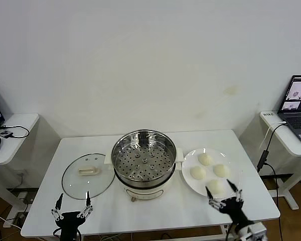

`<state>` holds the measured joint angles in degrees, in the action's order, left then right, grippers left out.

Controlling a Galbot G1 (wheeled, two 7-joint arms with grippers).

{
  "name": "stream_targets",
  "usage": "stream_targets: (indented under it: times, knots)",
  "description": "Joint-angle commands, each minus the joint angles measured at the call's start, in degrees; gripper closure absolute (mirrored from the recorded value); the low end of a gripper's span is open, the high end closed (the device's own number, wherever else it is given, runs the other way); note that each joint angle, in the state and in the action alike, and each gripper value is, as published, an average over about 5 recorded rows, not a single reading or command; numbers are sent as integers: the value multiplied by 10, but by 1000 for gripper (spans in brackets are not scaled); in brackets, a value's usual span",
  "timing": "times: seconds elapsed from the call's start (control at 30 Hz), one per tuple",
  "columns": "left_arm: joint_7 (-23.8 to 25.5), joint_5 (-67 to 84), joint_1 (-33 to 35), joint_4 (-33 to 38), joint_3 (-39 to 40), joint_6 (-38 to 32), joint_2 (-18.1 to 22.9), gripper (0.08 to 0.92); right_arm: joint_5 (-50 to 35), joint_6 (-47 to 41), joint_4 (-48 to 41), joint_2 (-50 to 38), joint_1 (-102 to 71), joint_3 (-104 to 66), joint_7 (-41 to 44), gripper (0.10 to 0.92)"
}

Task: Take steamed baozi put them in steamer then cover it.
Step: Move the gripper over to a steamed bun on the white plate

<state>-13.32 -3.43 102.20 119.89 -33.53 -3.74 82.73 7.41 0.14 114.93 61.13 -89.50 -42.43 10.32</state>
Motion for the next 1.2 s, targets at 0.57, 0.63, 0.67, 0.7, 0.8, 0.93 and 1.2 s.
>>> stream_targets:
  times: [0.57,0.63,0.67,0.7,0.8,0.93,1.2]
  knots:
    - [14,-21,-31,-3,-24,29,-16,177,74,-74,-280,-339,640,481,331,203]
    - [14,-21,-33,-5,-25,30,-18,177,53,-69,-314,-332,713,572,360,203]
    - [14,-20,-34,-6,-26,30,-19,177,47,-63,-333,-326,747,611,373,203]
    - [15,-20,-35,-6,-27,30,-20,177,43,-57,-351,-318,773,643,387,203]
    - [16,-18,-36,-6,-29,30,-22,177,37,-33,-399,-292,829,706,434,202]
    - [16,-17,-40,-6,-30,30,-22,177,39,-16,-439,-263,860,754,496,203]
    - [17,-18,-45,-9,-27,30,-18,177,64,-7,-484,-219,860,786,502,202]
